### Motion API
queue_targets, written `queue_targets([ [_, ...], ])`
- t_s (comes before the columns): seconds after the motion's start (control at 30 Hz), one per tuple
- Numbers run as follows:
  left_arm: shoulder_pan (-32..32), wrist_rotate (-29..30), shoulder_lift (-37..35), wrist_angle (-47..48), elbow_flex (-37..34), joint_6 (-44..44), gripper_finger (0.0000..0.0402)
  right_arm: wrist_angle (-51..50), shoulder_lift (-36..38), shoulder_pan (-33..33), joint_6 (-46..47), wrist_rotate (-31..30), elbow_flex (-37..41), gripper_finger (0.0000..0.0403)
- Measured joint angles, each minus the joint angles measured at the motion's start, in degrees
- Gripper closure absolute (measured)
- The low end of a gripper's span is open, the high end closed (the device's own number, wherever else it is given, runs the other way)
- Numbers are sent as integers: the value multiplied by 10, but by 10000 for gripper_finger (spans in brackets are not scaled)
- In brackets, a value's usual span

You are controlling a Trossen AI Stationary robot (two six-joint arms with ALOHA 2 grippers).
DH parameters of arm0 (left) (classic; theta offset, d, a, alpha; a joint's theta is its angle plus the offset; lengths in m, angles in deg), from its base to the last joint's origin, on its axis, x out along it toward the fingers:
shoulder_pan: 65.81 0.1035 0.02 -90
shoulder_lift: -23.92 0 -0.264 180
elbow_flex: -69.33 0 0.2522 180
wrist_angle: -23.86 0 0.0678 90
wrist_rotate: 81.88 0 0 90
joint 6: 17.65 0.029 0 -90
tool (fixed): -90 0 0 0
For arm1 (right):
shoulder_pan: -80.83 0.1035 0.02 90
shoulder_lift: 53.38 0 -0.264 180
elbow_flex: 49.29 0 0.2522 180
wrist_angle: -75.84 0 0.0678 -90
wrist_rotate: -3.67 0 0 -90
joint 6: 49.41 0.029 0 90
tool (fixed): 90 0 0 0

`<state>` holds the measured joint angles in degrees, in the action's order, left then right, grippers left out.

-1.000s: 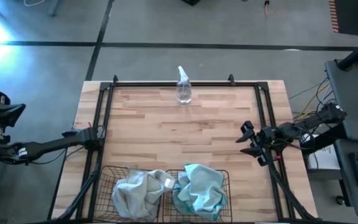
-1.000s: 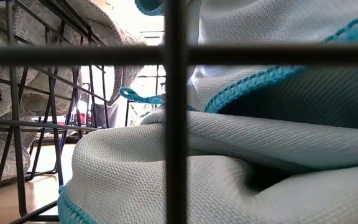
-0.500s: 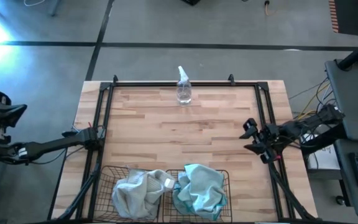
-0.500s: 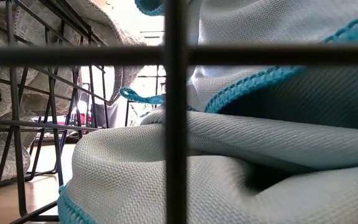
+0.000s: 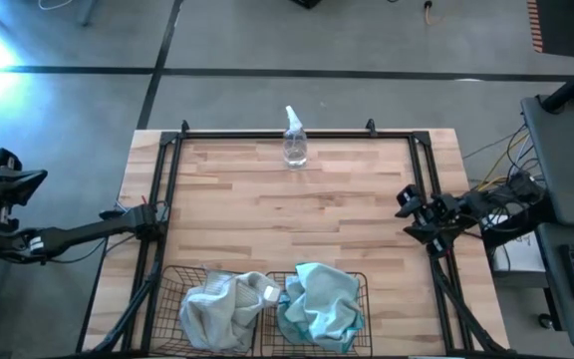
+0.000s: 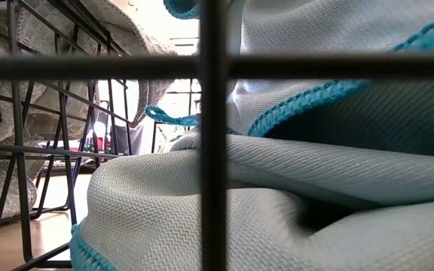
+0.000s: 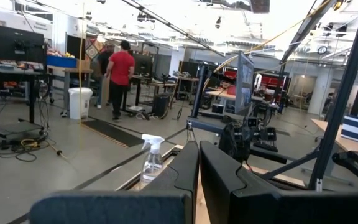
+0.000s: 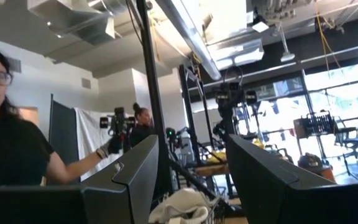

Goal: Sort microfiber towel by color & place in baskets
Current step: Return to Home Position

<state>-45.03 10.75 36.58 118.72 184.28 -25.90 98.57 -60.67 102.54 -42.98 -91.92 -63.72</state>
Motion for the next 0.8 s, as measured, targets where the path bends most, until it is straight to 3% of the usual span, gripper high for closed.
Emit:
queue_targets([
  [0.4,0,1,-1,15,0,2,402,-87,72,0,11,-4,0,220],
  [0.8,0,5,-50,51,-9,-29,402,-152,65,0,41,-48,0,220],
])
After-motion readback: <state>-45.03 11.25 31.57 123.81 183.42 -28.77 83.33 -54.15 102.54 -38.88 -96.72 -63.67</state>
